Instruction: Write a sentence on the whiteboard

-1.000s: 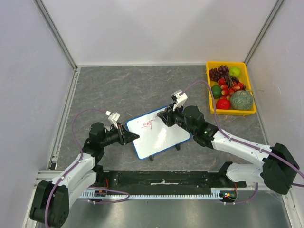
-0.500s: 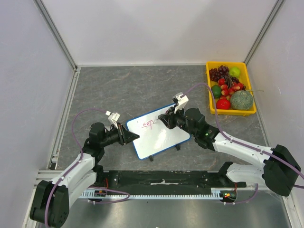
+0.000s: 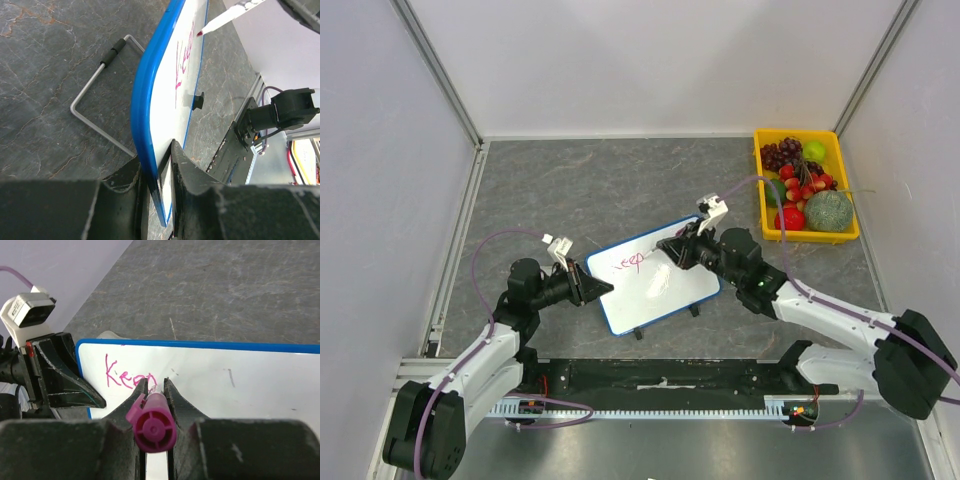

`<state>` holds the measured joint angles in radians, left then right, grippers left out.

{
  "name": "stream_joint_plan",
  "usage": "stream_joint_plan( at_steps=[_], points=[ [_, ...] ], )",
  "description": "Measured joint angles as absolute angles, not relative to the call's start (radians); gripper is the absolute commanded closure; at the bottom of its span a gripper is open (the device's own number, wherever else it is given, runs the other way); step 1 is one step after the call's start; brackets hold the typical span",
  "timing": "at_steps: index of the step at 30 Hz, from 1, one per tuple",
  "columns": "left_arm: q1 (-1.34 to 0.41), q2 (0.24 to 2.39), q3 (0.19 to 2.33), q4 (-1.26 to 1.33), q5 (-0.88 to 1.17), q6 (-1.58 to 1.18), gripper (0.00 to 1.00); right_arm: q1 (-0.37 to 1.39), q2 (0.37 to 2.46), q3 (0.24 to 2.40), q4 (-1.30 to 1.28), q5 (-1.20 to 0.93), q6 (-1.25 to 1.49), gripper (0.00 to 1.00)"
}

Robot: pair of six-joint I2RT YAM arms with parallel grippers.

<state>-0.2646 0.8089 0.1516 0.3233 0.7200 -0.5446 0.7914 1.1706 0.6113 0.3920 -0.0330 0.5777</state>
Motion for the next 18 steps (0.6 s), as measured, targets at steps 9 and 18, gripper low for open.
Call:
stream_joint_plan(
  at_steps=[9, 18],
  points=[
    [-0.265, 0.809, 0.150, 0.323, 0.720, -0.545, 0.98, 0.751, 0.987, 0.595, 0.338, -0.047, 0.579, 1.00],
    [-0.265, 0.806, 0.150, 0.323, 0.720, -0.545, 0.98, 0.728, 0.974, 0.593, 0.270, -0.044, 0.560, 1.00]
  ],
)
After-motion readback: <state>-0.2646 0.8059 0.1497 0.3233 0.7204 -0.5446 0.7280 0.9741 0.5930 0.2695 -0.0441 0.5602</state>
